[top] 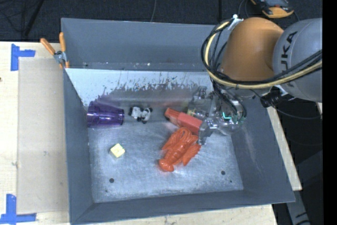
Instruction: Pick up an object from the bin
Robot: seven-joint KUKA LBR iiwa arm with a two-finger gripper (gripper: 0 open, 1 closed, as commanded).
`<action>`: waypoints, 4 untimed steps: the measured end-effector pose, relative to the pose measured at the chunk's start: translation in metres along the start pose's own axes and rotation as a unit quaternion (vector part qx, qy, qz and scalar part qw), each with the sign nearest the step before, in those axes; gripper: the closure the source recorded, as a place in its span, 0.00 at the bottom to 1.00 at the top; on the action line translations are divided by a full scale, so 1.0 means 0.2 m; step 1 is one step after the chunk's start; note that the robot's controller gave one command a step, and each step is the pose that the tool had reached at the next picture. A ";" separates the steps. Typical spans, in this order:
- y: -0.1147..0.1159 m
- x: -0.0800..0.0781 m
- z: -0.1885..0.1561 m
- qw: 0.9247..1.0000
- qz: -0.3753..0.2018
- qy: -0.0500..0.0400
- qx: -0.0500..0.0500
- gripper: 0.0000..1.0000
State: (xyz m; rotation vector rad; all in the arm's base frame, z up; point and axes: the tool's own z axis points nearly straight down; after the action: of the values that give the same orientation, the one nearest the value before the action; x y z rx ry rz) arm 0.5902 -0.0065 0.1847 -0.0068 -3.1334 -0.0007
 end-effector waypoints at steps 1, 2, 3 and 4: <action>0.00 -0.01 -0.02 1.000 0.000 -0.004 0.000 0.00; 0.00 -0.01 -0.02 1.000 0.000 -0.004 0.000 0.00; -0.07 0.15 0.07 1.000 0.017 -0.003 0.000 0.00; -0.08 0.19 0.10 1.000 0.001 -0.003 0.000 0.00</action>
Offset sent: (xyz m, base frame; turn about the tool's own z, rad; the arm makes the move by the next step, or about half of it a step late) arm -0.0265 0.0053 -0.1127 0.3939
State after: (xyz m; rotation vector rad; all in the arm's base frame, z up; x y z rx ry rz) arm 0.5527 -0.0225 0.1657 -0.0090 -3.1397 -0.0004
